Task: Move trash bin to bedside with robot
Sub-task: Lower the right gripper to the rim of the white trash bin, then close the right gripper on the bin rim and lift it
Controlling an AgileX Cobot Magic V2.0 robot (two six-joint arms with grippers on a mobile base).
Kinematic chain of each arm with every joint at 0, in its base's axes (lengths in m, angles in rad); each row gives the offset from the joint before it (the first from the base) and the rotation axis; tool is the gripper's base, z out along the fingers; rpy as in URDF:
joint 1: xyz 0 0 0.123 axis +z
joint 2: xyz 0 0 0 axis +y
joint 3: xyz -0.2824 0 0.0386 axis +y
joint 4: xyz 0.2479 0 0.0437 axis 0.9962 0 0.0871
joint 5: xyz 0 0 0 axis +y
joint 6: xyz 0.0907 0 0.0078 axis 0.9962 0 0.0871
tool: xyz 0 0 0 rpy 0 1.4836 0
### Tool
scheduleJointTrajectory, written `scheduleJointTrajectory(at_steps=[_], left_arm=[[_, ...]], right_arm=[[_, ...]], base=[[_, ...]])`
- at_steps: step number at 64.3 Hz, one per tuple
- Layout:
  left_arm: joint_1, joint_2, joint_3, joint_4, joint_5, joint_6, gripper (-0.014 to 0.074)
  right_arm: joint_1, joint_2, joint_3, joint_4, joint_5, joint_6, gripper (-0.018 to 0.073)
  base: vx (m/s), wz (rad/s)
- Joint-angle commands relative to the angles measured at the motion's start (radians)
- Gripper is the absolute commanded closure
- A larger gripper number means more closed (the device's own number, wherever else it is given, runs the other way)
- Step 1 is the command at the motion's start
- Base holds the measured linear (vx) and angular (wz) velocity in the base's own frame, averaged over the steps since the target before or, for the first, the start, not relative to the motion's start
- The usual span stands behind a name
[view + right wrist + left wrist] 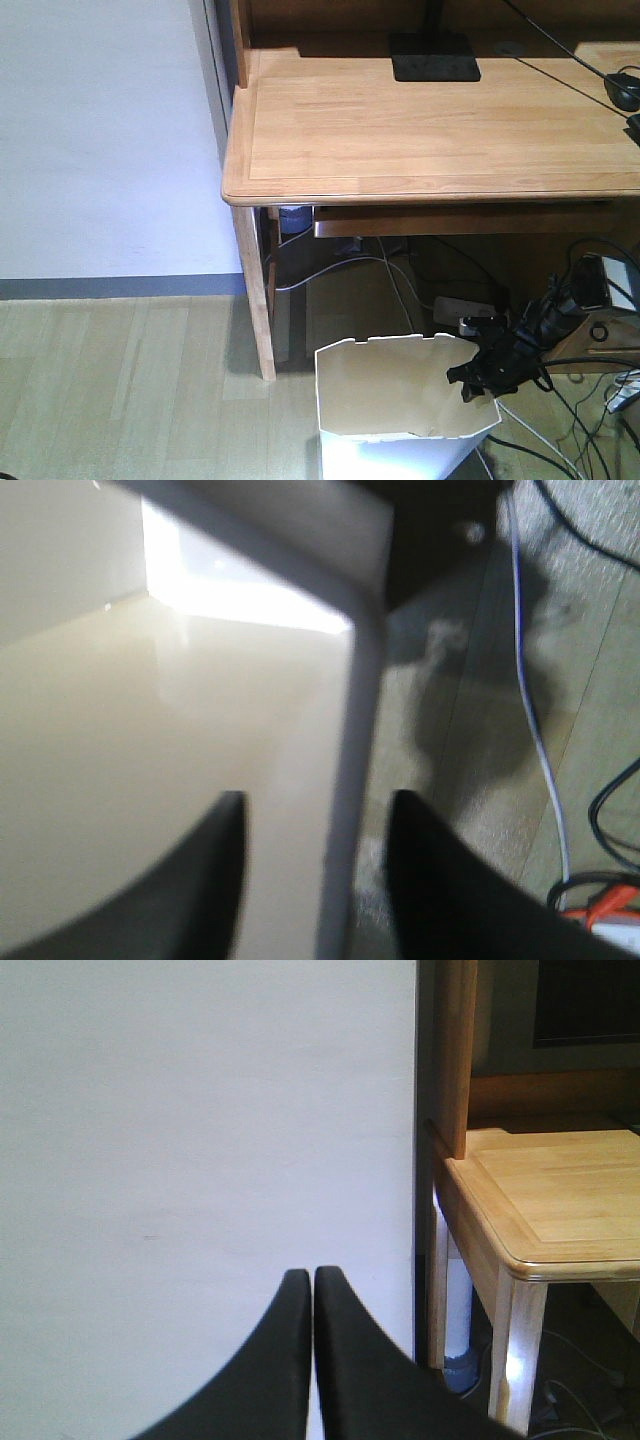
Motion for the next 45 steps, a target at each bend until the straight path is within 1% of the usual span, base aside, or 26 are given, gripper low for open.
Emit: scheduleJointTrajectory(at_steps=[1, 2, 3, 11, 17, 23, 24, 28, 30, 31, 35, 36, 40, 45], left_arm=[[-0.001, -0.005, -0.024, -0.002, -0.073, -0.004, 0.0603], [-0.001, -0.005, -0.024, -0.002, -0.073, -0.004, 0.0603], [-0.001, -0.005, -0.024, -0.002, -0.073, -0.004, 0.0603], [-0.001, -0.005, -0.024, -0.002, -0.073, -0.004, 0.0603], [-0.001, -0.005, -0.024, -0.002, -0.073, -0.004, 0.0603], [-0.001, -0.005, -0.024, -0.002, -0.073, -0.004, 0.0603], [-0.001, -0.005, -0.024, -0.002, -0.073, -0.004, 0.0603], [-0.001, -0.005, -0.024, -0.002, -0.073, -0.004, 0.0603], [-0.001, -0.005, -0.024, -0.002, -0.073, -0.004, 0.0603], [-0.001, -0.005, -0.024, -0.002, -0.073, -0.004, 0.0603], [-0.001, -0.005, -0.024, -0.002, -0.073, -0.004, 0.0603], [-0.001, -0.005, -0.024, -0.002, -0.073, -0.004, 0.0603], [-0.001, -0.005, -0.024, -0.002, -0.073, -0.004, 0.0603], [-0.001, -0.005, -0.024, -0.002, -0.073, -0.004, 0.0603]], right_arm=[[-0.004, -0.051, -0.048, -0.069, 0.085, 0.067, 0.0537], [-0.004, -0.051, -0.05, -0.069, 0.089, 0.067, 0.0572], [-0.004, -0.053, -0.053, -0.067, 0.093, 0.067, 0.0576], [-0.009, -0.079, -0.053, -0.029, 0.094, 0.04, 0.0571], [-0.022, -0.12, -0.032, 0.082, 0.1, -0.062, 0.057], [-0.049, -0.172, 0.036, 0.264, 0.088, -0.241, 0.0568], [-0.052, -0.182, 0.051, 0.3, 0.088, -0.258, 0.0568], [-0.081, -0.219, 0.116, 0.454, 0.091, -0.433, 0.0568], [-0.092, -0.238, 0.15, 0.531, 0.101, -0.496, 0.0568], [-0.099, -0.247, 0.167, 0.567, 0.109, -0.557, 0.0568], [-0.134, -0.287, 0.236, 0.697, 0.156, -0.689, 0.0566], [-0.142, -0.297, 0.253, 0.724, 0.168, -0.739, 0.0566], [-0.176, -0.34, 0.322, 0.806, 0.215, -0.829, 0.0565], [-0.216, -0.391, 0.395, 0.844, 0.258, -0.897, 0.0565]], base=[[0.0, 0.0], [0.0, 0.0], [0.0, 0.0], [0.0, 0.0], [0.0, 0.0], [0.0, 0.0], [0.0, 0.0], [0.0, 0.0], [0.0, 0.0], [0.0, 0.0], [0.0, 0.0], [0.0, 0.0], [0.0, 0.0], [0.0, 0.0]])
